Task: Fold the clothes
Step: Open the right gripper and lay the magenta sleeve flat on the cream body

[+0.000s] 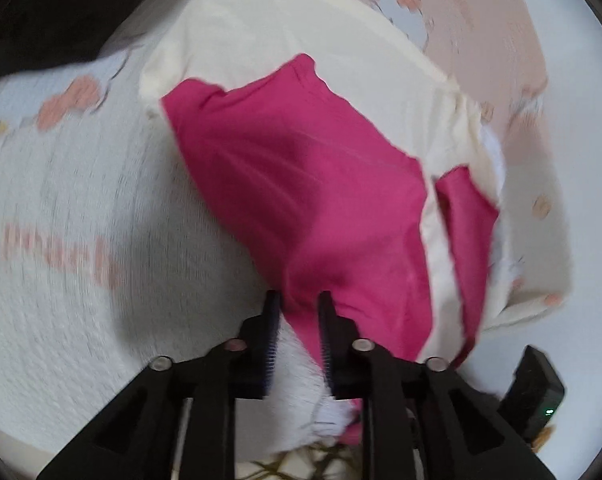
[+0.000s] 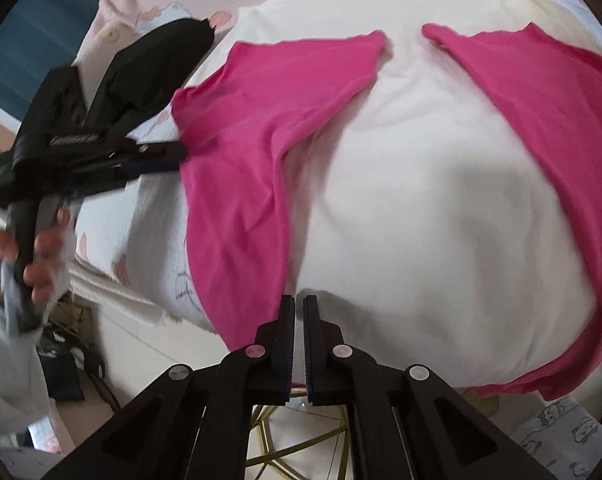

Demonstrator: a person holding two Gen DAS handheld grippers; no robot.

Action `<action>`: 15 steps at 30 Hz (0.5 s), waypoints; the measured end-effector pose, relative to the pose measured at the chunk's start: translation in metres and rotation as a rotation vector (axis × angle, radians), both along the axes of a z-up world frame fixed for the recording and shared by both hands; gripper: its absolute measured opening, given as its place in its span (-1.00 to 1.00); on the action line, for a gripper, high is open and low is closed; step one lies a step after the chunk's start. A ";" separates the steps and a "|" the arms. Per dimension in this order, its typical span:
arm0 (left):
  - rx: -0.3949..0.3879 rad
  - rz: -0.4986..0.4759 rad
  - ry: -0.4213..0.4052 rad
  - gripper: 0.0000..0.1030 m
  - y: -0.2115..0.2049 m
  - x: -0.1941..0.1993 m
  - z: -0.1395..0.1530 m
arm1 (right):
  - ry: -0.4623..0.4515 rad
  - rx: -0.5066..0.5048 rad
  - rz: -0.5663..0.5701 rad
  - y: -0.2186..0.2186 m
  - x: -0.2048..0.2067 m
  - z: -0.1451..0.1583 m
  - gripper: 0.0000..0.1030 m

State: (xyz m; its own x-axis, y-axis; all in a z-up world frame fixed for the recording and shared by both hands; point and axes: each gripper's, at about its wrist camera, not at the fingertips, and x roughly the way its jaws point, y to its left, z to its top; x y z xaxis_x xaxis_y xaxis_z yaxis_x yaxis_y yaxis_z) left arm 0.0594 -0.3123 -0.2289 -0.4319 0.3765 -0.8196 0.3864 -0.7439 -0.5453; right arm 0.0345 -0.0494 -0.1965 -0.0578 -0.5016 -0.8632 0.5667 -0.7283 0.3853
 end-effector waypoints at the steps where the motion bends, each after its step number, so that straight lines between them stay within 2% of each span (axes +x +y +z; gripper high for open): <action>1: 0.020 0.021 0.010 -0.20 -0.001 0.006 0.000 | 0.009 0.000 -0.005 0.000 -0.001 0.002 -0.82; 2: 0.044 0.039 0.020 0.14 -0.001 0.011 0.000 | 0.018 -0.002 -0.002 0.000 0.000 0.005 -0.74; 3: 0.075 0.061 0.027 0.25 -0.001 0.016 -0.002 | 0.028 -0.005 0.001 -0.001 0.001 0.008 -0.52; 4: 0.111 0.082 0.028 0.27 0.000 0.021 -0.004 | 0.040 -0.010 0.004 -0.003 0.001 0.011 -0.33; 6: 0.166 0.097 0.028 0.27 0.004 0.026 -0.009 | 0.060 -0.032 0.014 -0.009 0.005 0.016 -0.22; 10: 0.213 0.128 0.037 0.27 0.014 0.031 -0.013 | 0.089 -0.043 0.053 -0.034 0.002 0.020 -0.22; 13: 0.244 0.102 0.062 0.26 0.024 0.018 -0.010 | 0.125 -0.026 0.081 -0.050 -0.001 0.014 -0.22; 15: 0.194 0.056 0.052 0.16 0.035 0.006 -0.007 | 0.149 -0.014 0.100 -0.061 -0.002 0.011 -0.23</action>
